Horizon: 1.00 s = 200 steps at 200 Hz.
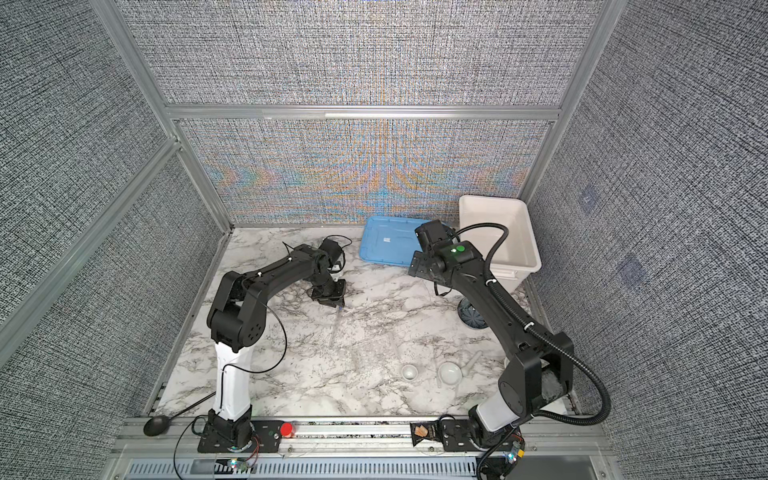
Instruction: Organize the chemistry lab equipment
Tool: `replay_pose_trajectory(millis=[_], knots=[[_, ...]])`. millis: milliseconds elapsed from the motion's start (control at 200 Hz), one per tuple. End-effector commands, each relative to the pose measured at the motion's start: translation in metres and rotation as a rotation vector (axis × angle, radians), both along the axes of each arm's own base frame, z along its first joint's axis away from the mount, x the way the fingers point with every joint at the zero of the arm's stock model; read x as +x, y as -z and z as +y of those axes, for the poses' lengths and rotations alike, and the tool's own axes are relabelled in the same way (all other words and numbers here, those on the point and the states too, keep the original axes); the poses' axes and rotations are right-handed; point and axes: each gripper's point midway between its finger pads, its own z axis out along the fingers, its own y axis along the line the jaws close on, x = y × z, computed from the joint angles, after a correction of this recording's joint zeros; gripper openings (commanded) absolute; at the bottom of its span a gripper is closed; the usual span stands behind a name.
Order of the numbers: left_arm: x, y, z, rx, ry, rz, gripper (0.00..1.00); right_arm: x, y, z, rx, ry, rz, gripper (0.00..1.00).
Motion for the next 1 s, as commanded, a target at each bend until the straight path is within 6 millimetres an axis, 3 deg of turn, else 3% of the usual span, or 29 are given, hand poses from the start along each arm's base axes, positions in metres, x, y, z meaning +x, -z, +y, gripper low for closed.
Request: replay_pose_trajectory(millis=[0,140,200,345,490,610,770,995], knots=[[0.007,-0.019,-0.007,-0.047,-0.01,-0.045,0.33,0.001,0.016,0.032,0.116,-0.038,0.058,0.97],[0.007,-0.04,0.006,-0.067,-0.065,-0.08,0.35,0.005,0.049,0.084,0.26,-0.15,0.164,0.86],[0.008,-0.064,0.013,-0.123,-0.111,-0.119,0.36,0.008,0.06,0.102,0.263,-0.193,0.2,0.83],[0.006,-0.092,0.054,-0.14,-0.215,-0.186,0.43,0.017,0.08,0.151,0.312,-0.297,0.27,0.71],[-0.003,-0.094,0.098,-0.091,-0.279,-0.193,0.49,0.017,0.098,0.198,0.29,-0.375,0.32,0.65],[-0.008,-0.099,0.129,-0.063,-0.325,-0.236,0.51,0.025,0.116,0.207,0.152,-0.379,0.277,0.65],[-0.008,-0.114,0.149,-0.096,-0.399,-0.375,0.59,0.02,0.144,0.222,0.128,-0.354,0.307,0.65],[-0.014,-0.097,0.163,-0.074,-0.453,-0.39,0.63,0.008,0.171,0.239,0.116,-0.382,0.395,0.63]])
